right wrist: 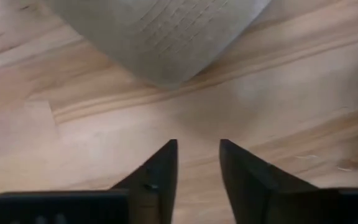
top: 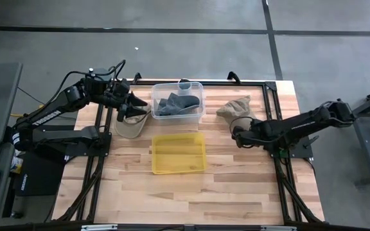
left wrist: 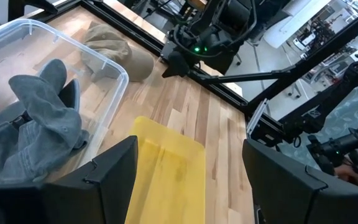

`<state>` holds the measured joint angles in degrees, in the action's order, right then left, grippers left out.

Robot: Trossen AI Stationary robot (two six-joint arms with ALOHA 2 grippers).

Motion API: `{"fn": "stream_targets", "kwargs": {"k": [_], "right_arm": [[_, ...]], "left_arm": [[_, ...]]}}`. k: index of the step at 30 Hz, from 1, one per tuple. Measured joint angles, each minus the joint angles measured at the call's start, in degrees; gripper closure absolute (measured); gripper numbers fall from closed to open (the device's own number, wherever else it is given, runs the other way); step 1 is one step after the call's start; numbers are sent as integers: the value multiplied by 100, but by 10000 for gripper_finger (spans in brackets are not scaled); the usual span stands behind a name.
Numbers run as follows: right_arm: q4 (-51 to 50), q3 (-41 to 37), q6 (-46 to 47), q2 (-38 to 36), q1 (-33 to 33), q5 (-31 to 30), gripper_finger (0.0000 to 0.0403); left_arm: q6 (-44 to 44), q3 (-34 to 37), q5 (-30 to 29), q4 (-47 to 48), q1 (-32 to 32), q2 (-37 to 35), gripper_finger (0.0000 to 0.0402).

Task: Pick & Place hat
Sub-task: Put the right brown cap into the yellow bin

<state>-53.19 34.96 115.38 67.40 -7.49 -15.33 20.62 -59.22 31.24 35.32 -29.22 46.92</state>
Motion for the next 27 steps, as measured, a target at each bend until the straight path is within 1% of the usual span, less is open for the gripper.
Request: {"fn": "stream_targets", "kwargs": {"k": [6,10,13,18,23,27], "right_arm": [[-188,0,10,0,357,10,219],[-199,0,-81,0,720,-143,180],[-162,0,-160,0,1003,-256,158],[80,-97,-165,0,1346,-243,138],[887,-489,-114,0,1565,-186,130],[1263,-639,-315,-4,1733,-485,130]], "left_arm": [[-3,0,61,0,0,-1,135],[-74,2,142,1,1,-2,135],[-72,2,144,1,-1,-2,135],[-72,2,142,1,0,-2,135],[-69,2,158,1,0,-2,135],[-16,2,170,33,-1,-4,135]]}}
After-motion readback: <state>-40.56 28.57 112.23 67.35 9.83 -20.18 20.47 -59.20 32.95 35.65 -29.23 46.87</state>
